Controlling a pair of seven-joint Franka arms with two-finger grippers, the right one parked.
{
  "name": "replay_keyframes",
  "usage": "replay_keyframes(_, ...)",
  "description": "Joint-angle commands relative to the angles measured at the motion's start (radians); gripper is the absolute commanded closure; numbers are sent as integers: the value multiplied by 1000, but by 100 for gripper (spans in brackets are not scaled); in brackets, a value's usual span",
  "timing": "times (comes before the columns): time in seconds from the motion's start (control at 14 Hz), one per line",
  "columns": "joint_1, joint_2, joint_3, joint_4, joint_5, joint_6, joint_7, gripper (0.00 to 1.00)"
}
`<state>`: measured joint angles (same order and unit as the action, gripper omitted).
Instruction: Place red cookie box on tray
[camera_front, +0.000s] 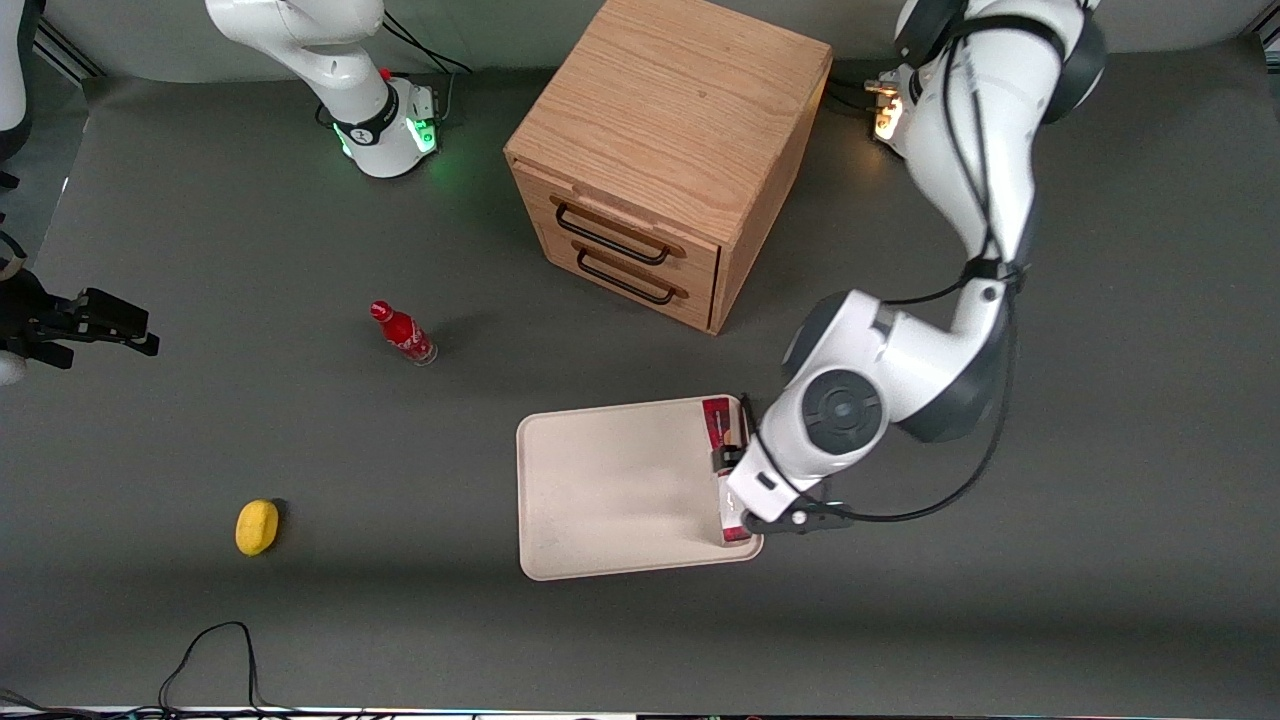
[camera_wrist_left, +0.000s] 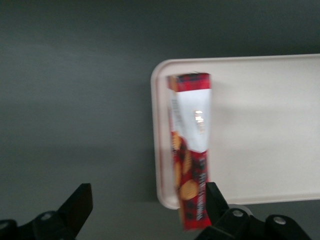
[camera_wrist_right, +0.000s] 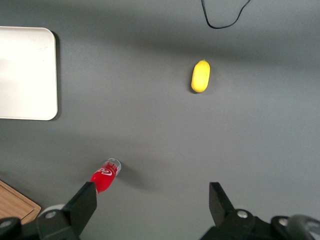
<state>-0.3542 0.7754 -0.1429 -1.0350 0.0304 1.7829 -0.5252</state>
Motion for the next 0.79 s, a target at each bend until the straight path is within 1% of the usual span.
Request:
replay_keyframes(0.0, 93, -305, -4, -349, -3, 12, 86, 0)
replay_keyframes(0.21, 188, -543, -4, -570, -6, -10, 200, 0)
replay_keyframes(0.43, 331, -758, -7, -791, -6, 1, 333, 0)
replay_keyframes(0.5, 375, -798, -6, -828, -9, 1, 391, 0)
replay_keyframes(0.57, 405, -820, -3, -836, -9, -17, 416, 0)
replay_keyframes(0.64, 415, -844, 5, -843, -10, -45, 425, 0)
replay_keyframes(0.71, 425, -864, 40, -843, -10, -74, 427, 0)
